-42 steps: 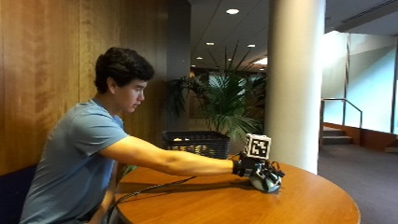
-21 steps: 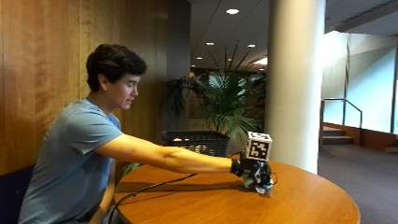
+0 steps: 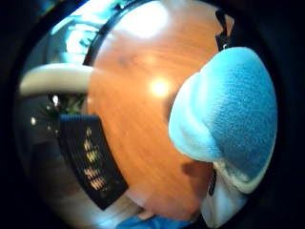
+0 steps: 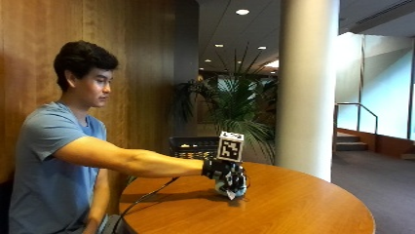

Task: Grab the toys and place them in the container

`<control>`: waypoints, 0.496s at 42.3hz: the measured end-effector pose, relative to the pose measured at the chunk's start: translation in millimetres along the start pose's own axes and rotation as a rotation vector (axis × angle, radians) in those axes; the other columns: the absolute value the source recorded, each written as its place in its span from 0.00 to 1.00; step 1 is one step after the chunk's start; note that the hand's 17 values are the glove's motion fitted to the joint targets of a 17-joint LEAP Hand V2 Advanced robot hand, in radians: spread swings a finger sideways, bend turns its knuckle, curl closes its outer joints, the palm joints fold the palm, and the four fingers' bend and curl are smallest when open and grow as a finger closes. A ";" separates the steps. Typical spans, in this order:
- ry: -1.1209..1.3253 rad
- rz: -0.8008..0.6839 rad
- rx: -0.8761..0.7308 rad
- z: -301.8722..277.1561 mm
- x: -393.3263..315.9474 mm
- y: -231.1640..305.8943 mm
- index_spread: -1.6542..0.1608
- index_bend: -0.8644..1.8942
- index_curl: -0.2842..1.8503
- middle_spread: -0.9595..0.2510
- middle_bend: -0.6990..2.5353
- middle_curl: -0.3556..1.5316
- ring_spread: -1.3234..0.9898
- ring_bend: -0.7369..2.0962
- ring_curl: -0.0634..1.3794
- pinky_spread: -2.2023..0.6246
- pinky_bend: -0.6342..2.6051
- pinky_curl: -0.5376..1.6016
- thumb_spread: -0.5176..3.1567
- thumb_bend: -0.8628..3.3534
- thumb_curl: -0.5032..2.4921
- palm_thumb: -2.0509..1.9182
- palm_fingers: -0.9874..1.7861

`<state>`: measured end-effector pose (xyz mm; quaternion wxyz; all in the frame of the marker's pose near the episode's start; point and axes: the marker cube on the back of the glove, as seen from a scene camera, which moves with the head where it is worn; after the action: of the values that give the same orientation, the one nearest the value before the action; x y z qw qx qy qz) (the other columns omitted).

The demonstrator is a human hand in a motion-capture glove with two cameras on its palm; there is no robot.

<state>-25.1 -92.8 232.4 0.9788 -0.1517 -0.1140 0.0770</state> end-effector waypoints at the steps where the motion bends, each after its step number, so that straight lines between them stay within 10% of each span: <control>1: 0.022 0.001 -0.001 -3.1 2.4 5.3 0.71 0.42 0.31 0.48 0.41 0.39 0.40 0.65 0.44 0.63 0.52 0.43 0.27 0.27 0.43 0.72 0.74; 21: 0.018 -0.059 0.227 -181.4 -26.2 88.0 0.70 0.37 0.35 0.42 0.38 0.43 0.38 0.65 0.44 0.63 0.55 0.46 0.28 0.26 0.47 0.71 0.70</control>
<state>-15.8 -65.5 31.1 0.9925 -0.0371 -0.1002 0.0593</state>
